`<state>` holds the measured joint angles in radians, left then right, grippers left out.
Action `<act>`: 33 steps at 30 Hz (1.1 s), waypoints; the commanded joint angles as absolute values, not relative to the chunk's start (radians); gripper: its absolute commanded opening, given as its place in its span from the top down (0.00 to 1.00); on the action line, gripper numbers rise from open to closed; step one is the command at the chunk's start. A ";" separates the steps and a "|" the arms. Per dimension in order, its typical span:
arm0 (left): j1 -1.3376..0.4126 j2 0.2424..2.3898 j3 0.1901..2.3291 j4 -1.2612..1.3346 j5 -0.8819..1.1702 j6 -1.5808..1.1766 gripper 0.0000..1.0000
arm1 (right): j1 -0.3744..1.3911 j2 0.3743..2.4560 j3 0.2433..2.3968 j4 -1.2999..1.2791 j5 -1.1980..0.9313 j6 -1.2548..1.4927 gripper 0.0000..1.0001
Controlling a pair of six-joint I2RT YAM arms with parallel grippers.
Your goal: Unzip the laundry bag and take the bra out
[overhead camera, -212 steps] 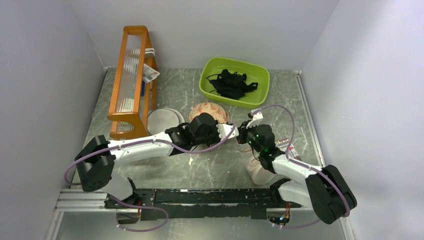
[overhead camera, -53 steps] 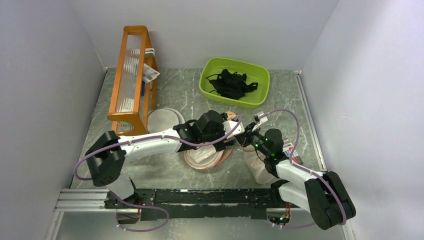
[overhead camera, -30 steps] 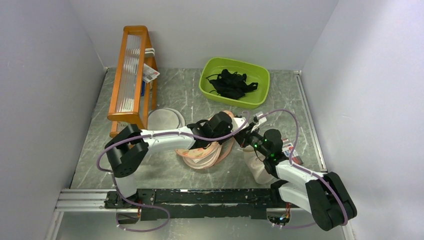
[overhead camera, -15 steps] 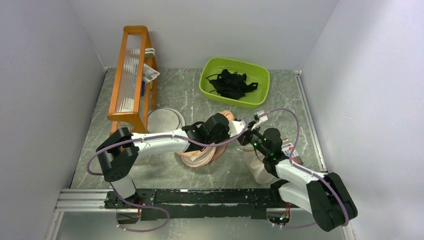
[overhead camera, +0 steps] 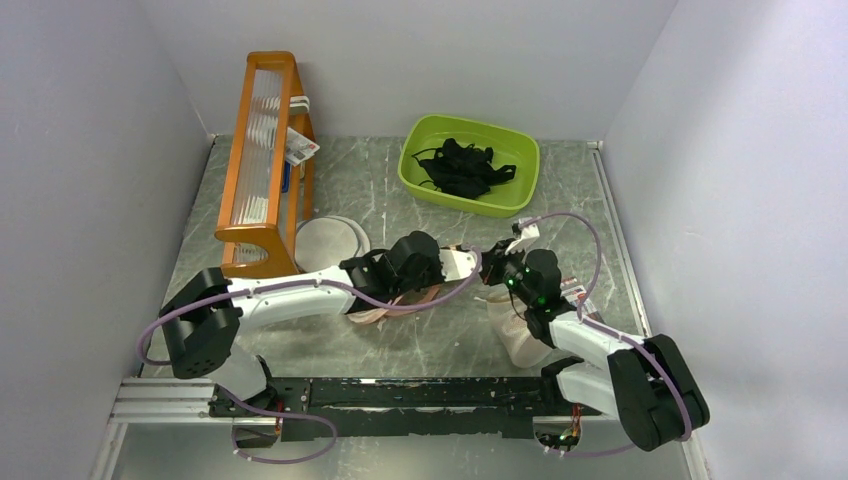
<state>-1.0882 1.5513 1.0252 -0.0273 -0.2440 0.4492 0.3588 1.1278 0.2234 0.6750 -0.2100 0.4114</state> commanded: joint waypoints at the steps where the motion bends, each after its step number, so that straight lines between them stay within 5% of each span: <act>1: -1.089 1.515 1.041 -0.022 -0.267 0.485 0.93 | 0.316 1.128 0.218 0.631 -0.137 0.429 1.00; 18: -1.089 1.261 0.859 0.304 -0.257 0.443 0.93 | 0.291 1.189 0.230 0.695 -0.282 0.405 1.00; 33: -1.084 1.217 0.917 0.327 -0.150 0.416 0.93 | 0.294 1.237 0.215 0.795 -0.374 0.429 1.00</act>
<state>-1.0882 1.2789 0.8570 0.1986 -0.2291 0.4450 0.3019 1.2133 0.2241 0.7670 -0.3508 0.4309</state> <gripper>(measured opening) 0.095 0.007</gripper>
